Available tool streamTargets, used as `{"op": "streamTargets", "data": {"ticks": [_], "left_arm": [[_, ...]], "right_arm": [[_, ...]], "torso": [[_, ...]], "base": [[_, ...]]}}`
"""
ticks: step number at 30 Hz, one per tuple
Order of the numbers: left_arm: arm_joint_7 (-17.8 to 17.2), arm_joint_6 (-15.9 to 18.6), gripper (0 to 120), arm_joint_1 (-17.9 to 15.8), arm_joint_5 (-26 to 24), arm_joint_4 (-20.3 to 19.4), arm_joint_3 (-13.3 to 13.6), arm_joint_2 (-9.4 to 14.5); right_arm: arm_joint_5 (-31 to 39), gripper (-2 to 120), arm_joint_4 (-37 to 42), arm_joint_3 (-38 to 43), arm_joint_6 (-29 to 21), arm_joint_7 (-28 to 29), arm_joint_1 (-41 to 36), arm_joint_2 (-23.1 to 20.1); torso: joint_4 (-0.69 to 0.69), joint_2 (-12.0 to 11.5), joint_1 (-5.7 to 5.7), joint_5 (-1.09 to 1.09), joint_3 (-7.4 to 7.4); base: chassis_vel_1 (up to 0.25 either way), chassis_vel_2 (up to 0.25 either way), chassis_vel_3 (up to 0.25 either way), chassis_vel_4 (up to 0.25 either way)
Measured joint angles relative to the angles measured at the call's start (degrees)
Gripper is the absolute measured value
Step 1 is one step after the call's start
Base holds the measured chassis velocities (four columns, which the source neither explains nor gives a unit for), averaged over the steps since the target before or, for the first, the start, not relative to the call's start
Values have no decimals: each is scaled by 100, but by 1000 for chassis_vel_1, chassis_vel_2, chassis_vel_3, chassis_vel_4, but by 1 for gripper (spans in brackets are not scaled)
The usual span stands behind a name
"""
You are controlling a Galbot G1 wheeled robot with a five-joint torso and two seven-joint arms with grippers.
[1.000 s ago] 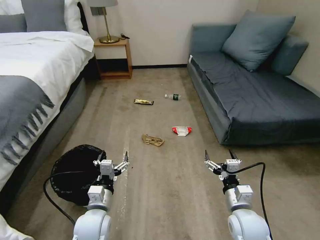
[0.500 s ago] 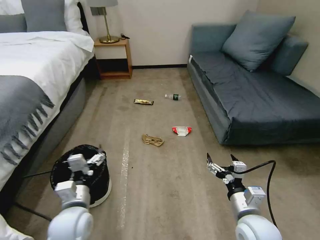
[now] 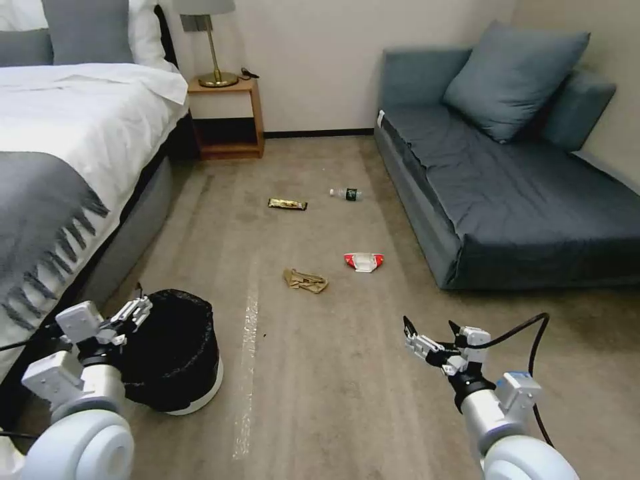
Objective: Pick up the trash bin, then pick up the garbage on the floor and place it into the trash bin.
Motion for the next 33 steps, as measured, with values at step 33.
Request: {"op": "streamTargets", "data": {"ticks": [33], "left_arm": [[-1399,1485,97,-346,-2311,1437,-409,379]], "right_arm": [[157,100,-492,-24,168,31,613,-59]], "torso": [[0,0,0,0,0]], "base": [[0,0,0,0]]}}
